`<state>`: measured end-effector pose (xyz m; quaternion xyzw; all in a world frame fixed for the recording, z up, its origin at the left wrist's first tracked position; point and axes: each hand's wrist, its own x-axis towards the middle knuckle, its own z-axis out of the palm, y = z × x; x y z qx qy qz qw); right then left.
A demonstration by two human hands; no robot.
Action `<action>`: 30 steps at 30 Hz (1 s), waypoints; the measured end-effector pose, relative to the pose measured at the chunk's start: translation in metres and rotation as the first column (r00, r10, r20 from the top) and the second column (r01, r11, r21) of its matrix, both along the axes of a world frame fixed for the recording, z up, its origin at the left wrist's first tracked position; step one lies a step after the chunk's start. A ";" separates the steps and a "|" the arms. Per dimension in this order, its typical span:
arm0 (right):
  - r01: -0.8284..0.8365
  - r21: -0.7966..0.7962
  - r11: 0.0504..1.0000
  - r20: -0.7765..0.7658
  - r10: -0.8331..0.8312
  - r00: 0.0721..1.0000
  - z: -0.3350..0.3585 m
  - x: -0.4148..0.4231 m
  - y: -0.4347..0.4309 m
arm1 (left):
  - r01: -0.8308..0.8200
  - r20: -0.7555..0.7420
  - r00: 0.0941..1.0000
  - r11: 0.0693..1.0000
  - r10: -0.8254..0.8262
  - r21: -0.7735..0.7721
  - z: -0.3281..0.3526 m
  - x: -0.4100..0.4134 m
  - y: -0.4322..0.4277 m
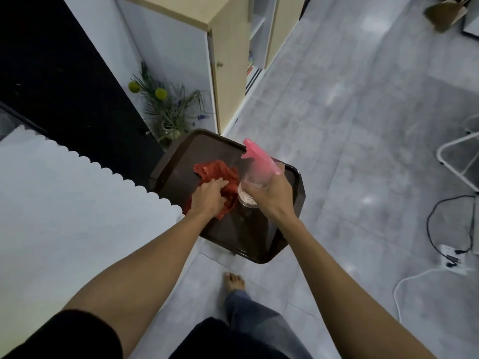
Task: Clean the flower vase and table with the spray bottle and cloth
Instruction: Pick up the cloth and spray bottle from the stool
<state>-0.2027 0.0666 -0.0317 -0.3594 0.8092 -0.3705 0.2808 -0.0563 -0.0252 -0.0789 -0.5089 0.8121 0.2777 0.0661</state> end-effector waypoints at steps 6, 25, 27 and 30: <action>-0.056 -0.001 0.998 0.031 0.056 0.998 0.002 -0.007 0.002 | -0.152 -0.112 0.984 0.982 0.140 -0.108 -0.001 -0.001 0.011; -0.663 -0.128 0.737 0.022 0.671 0.741 0.107 0.149 -0.023 | -0.828 -0.437 0.408 0.527 0.802 0.193 0.126 0.233 0.088; -0.748 -0.122 0.652 0.052 0.757 0.652 0.113 0.192 -0.027 | -0.891 -0.429 0.344 0.435 0.835 0.132 0.137 0.274 0.112; -0.871 -0.123 0.476 0.093 0.879 0.468 0.120 0.265 -0.026 | -0.960 -0.401 0.232 0.274 0.886 0.050 0.145 0.335 0.150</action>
